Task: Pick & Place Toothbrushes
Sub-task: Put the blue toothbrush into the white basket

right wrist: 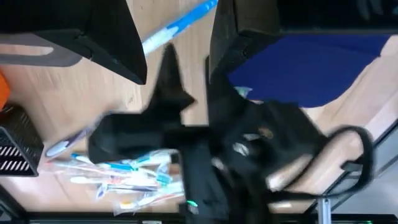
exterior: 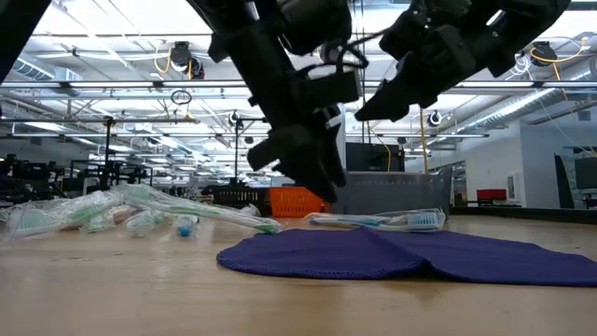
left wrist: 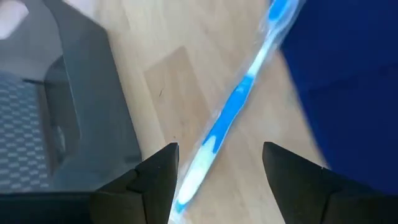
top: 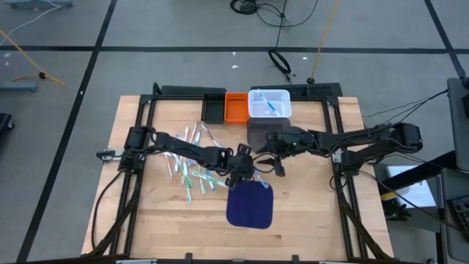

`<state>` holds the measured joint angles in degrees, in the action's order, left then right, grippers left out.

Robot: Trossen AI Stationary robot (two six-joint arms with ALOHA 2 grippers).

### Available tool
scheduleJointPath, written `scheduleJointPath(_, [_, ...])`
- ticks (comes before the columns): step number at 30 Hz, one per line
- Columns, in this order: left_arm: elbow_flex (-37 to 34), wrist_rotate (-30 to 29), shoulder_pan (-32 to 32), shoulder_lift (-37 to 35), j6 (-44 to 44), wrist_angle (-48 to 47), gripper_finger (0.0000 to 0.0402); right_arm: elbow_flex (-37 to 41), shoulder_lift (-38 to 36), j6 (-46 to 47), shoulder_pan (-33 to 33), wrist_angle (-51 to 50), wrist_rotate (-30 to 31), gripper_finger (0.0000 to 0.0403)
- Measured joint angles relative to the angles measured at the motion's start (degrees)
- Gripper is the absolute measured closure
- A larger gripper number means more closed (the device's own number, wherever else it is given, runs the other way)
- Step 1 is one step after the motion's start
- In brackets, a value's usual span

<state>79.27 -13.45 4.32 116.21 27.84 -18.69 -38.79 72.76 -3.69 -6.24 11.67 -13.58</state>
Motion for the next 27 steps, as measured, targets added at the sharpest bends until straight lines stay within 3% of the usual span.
scheduleJointPath(11, [-0.03, 5.06, -3.11, 2.1, 1.12, 2.53, 0.017, 0.01, -5.34, 0.01, 0.01, -6.75, -0.01, 0.024])
scheduleJointPath(17, [0.01, 12.19, -5.07, 2.95, -0.18, 3.21, 0.0211, -0.02, -5.87, -0.01, 0.0, -6.36, -0.02, 0.0239])
scheduleJointPath(27, [0.22, 13.57, -6.29, 6.05, -1.19, 3.76, 0.0268, 1.21, -5.83, 0.01, 0.0, -6.84, -0.02, 0.0242])
